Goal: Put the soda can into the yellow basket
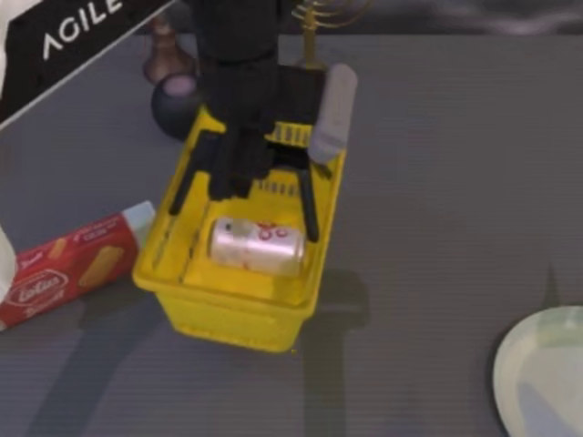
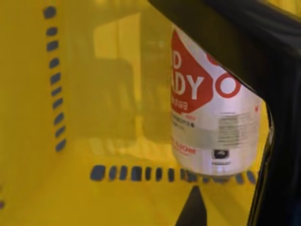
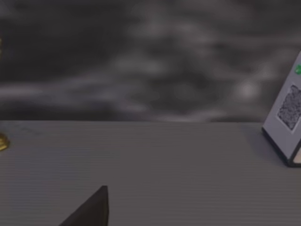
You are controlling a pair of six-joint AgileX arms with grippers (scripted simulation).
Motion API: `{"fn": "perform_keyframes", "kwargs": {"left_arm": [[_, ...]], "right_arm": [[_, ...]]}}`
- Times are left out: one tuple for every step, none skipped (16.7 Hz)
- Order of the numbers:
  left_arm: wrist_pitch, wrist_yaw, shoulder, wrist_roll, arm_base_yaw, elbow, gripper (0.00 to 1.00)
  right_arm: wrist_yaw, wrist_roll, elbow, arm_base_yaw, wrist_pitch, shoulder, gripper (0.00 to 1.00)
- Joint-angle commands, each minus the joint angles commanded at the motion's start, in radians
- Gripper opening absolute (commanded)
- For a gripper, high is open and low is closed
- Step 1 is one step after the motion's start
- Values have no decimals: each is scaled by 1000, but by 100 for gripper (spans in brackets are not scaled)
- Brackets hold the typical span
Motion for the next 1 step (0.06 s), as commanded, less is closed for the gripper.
{"fn": "perform_keyframes", "kwargs": {"left_arm": [[-6, 0, -2, 1, 2, 6, 0]], "right_arm": [[0, 0, 0, 0, 0, 0, 100]]}}
